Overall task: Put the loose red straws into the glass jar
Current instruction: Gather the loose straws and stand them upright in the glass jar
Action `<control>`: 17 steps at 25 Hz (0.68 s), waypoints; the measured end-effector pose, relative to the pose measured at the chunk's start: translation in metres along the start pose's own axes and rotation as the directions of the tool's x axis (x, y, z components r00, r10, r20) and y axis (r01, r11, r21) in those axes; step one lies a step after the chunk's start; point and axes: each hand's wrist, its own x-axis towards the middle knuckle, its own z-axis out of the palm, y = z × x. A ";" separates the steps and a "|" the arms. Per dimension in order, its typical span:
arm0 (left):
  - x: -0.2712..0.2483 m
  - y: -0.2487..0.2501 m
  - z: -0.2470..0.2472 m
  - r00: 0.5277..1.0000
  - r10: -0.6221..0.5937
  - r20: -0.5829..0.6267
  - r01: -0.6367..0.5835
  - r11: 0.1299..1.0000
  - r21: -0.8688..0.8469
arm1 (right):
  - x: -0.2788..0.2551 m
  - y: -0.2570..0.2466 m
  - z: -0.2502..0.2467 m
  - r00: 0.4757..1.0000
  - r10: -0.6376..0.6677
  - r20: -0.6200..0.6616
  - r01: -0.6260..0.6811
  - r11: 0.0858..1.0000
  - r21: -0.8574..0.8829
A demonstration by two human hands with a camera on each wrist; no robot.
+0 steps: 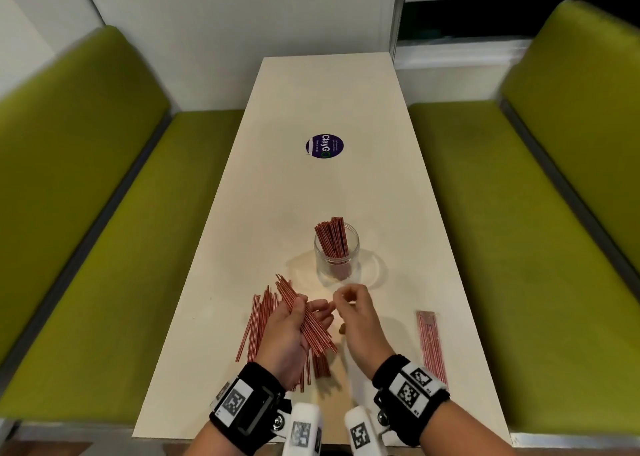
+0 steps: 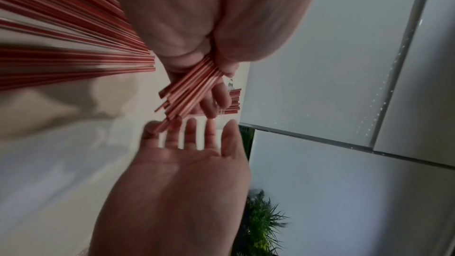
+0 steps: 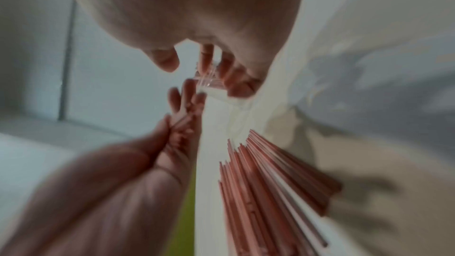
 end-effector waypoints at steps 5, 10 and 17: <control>-0.004 -0.009 0.010 0.978 0.143 0.153 -0.189 0.914 0.360 | -0.002 -0.018 -0.005 0.803 0.419 0.425 -0.555 0.786 0.273; -0.009 -0.022 0.008 0.945 0.203 0.256 -0.312 0.795 0.520 | -0.006 -0.017 -0.020 0.750 0.405 0.523 -0.589 0.769 0.248; -0.011 -0.004 -0.004 0.930 0.287 0.230 -0.359 0.844 0.398 | -0.011 -0.019 -0.052 0.814 0.230 0.533 -0.304 0.951 0.055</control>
